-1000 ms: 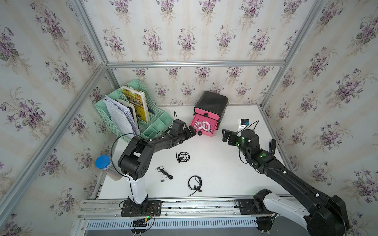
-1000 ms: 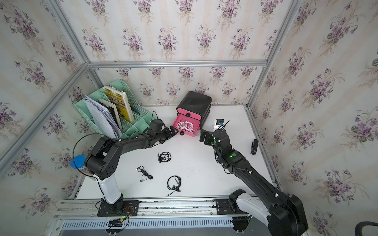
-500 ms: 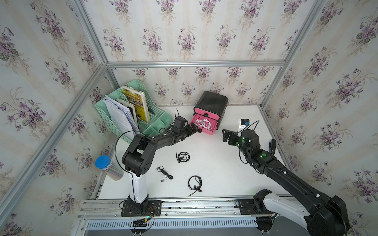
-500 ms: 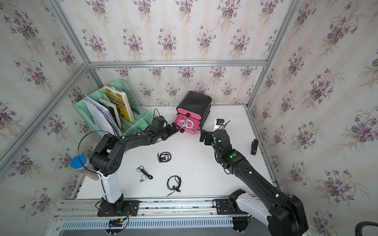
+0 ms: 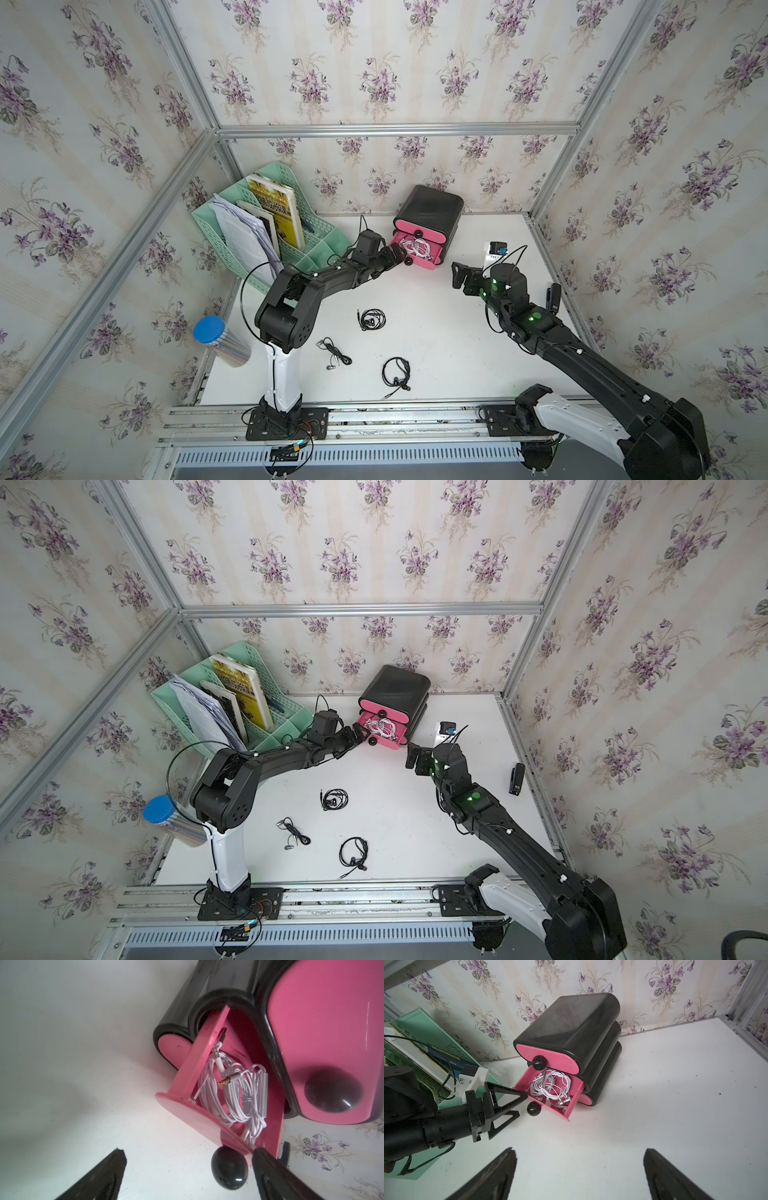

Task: Place the wired earphones into the drawer by color
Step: Close the drawer in the storage box.

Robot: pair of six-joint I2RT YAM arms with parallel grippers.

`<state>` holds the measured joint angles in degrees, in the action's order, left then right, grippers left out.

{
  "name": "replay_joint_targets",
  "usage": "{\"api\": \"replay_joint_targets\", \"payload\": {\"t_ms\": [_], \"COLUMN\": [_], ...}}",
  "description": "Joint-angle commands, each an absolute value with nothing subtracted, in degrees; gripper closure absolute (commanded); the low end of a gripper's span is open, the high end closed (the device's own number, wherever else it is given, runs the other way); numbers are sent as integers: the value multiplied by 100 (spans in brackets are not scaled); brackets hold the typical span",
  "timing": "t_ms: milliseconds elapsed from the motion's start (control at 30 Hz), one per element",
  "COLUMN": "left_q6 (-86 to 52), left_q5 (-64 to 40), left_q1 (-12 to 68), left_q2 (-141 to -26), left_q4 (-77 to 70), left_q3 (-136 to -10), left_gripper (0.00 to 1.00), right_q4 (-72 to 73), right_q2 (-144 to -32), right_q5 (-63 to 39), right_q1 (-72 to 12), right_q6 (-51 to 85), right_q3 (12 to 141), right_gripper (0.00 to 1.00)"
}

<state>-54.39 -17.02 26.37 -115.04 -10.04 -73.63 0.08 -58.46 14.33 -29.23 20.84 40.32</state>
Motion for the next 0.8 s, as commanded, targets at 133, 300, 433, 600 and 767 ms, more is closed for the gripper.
{"api": "replay_joint_targets", "payload": {"t_ms": [133,300,433,600,767], "left_q6": [-5375,-5352,-5387,-5399,-5366], "left_q5": [-1723,-1731,-1770,-1736,-1662], "left_q1": [2627,2628,2627,2628,2628], "left_q2": [-11646,-11766,-11763,-11579,-11432], "left_q4": [-870,-773,-826,-877,-893], "left_q3": [-7575,-7736,-7726,-7568,-7401], "left_gripper": [1,1,1,1,1], "right_q4": [58,72,65,70,87], "right_q2": [-5824,-5840,-5836,-5846,-5876], "right_q5": [1538,1529,1547,1564,1534], "right_q1": [-2925,-2922,-2927,-2927,-2918], "right_q6": [2004,1987,1978,1969,1981], "right_q3": [4073,4088,4093,4082,4074], "right_gripper": [0,0,0,0,0]}}
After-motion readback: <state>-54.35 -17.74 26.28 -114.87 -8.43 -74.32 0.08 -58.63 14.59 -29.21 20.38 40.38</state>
